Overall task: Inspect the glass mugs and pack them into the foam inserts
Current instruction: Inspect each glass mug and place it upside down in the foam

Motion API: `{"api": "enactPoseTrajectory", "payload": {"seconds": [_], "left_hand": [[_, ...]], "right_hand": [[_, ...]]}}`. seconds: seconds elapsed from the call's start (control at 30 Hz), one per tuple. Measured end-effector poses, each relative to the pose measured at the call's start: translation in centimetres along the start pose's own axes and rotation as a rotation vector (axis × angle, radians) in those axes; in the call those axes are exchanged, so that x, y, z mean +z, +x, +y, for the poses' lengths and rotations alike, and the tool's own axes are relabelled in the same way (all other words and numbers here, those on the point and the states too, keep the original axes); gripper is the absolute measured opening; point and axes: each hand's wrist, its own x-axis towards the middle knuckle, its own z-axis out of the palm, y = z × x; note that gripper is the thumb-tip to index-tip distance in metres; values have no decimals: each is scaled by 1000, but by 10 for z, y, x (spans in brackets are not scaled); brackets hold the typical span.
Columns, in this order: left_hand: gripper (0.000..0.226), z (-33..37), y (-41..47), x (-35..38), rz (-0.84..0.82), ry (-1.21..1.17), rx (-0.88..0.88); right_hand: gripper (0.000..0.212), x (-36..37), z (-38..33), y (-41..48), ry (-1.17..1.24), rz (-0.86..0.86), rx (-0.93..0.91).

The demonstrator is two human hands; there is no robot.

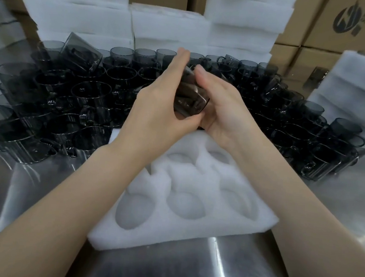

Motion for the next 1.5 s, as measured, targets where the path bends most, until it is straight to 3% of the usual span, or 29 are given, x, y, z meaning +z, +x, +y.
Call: {"api": "enactPoseTrajectory", "payload": {"seconds": [0.13, 0.27, 0.33, 0.43, 0.57, 0.73, 0.9, 1.07, 1.3, 1.5], "left_hand": [[86, -1, -2, 1, -70, 55, 124], [79, -2, -2, -1, -93, -9, 143], [77, -3, 0, -5, -100, -37, 117], [78, -4, 2, -12, -71, -157, -11], [88, -8, 5, -27, -204, -323, -184], [81, -14, 9, -48, -379, -205, -216], [69, -19, 8, -67, -445, -39, -161], [81, -26, 5, -92, -334, -150, -198], [29, -29, 0, -85, -180, -205, -272], [28, -27, -1, -80, -106, -166, -238]], "right_hand": [[17, -2, -1, 1, 135, 46, 45], [28, -2, -1, 2, 102, 10, 53], [38, -4, -2, 1, 33, -6, 18], [38, -7, -5, -2, -72, -39, -44], [44, -10, -10, -6, -140, -139, -48], [40, -15, -33, -14, -469, -350, 111], [27, 5, -48, -18, -680, -406, 206], [48, 39, -47, -21, -979, -417, 196], [51, 62, -30, -17, -1073, -383, 77], [54, 59, -23, -18, -1036, -385, 20]]}}
